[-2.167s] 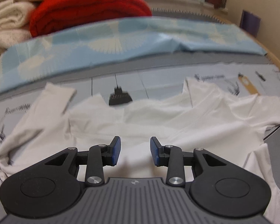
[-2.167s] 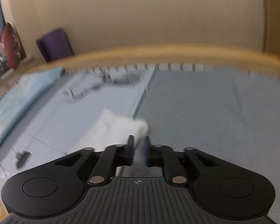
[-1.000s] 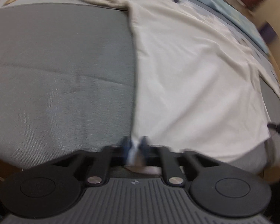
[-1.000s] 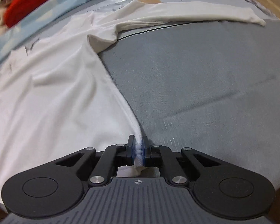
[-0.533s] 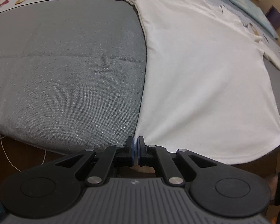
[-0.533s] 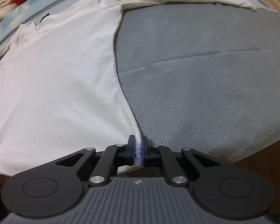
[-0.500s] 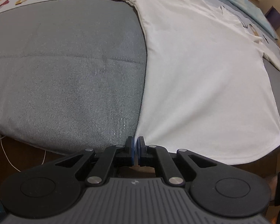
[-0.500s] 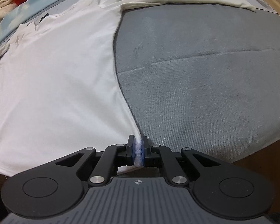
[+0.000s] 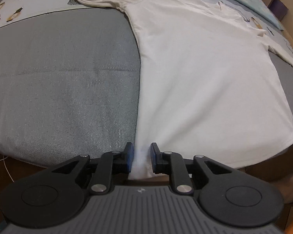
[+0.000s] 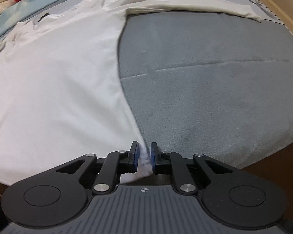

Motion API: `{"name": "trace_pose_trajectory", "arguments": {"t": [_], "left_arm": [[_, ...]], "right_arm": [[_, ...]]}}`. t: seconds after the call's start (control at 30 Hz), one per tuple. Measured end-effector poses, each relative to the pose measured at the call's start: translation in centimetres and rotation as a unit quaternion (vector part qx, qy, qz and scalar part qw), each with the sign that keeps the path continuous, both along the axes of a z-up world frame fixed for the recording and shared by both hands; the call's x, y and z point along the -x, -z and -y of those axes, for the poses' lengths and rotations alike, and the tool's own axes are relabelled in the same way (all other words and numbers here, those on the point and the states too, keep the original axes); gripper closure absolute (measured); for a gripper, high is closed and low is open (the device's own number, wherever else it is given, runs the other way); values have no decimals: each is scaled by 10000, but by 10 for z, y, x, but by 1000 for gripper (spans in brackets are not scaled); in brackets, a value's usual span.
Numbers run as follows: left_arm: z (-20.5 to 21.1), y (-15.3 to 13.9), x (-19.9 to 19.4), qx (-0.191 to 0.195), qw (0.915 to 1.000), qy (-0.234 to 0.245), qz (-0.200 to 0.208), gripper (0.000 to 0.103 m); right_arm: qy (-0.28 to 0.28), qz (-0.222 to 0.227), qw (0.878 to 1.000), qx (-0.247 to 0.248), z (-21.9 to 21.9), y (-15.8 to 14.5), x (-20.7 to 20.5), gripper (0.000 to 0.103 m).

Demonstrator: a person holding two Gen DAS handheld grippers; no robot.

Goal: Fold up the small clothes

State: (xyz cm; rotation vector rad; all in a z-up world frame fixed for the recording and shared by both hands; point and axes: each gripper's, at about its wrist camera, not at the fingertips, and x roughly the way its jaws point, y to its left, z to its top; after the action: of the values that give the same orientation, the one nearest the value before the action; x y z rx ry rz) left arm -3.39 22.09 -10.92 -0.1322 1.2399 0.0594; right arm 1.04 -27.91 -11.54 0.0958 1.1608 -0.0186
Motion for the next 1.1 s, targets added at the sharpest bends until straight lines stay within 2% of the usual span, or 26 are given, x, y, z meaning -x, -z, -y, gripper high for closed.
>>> {"name": "trace_pose_trajectory", "arguments": {"t": [0.07,0.1,0.17,0.23,0.3,0.4,0.5,0.57,0.7,0.77,0.9,1.03,1.1], "left_arm": [[2,12,-1,-169,9993,20,-338,82],[4,11,-2,-200,9993,50,-307,82],[3,-1,-3,-127,9999,-4,-13,79],[-1,-16,-3,21,9991,-175,391,71],[-2,-28,-4,103,9968,-343,720,56],[0,-34,-6,89,9938,-477,997,55],[8,-40,-12,-349,9895,-579,1279,55],[6,-44,-19,-495,9860,-703,1429,55],[-4,-61,-31,-229,9767,-1178,1777,59],[-10,-78,-43,-278,9715,-1204,2023,59],[-21,-110,-80,-806,9584,-1005,2549,59],[-47,-125,-135,-1024,9546,-950,2632,59],[-58,-124,-162,-1117,9552,-883,2595,59]], "right_arm": [[-87,-256,9996,92,-2,10,-1,88],[-142,-201,9996,168,-4,11,-2,87],[-127,53,9996,239,-7,3,-3,87],[19,533,9985,119,-6,-16,-4,86],[101,1085,9940,-46,-2,-38,-4,76],[74,1805,9831,-291,-1,-73,-8,66],[-139,2260,9731,-416,-8,-101,-20,66],[-292,2539,9658,-435,-16,-115,-31,66],[-640,3162,9457,-386,-45,-140,-53,66],[-792,3255,9411,-458,-60,-147,-67,66],[-957,3116,9427,-711,-97,-151,-106,66],[-1016,2918,9471,-865,-124,-144,-147,66],[-974,2738,9537,-773,-132,-133,-163,66]]}}
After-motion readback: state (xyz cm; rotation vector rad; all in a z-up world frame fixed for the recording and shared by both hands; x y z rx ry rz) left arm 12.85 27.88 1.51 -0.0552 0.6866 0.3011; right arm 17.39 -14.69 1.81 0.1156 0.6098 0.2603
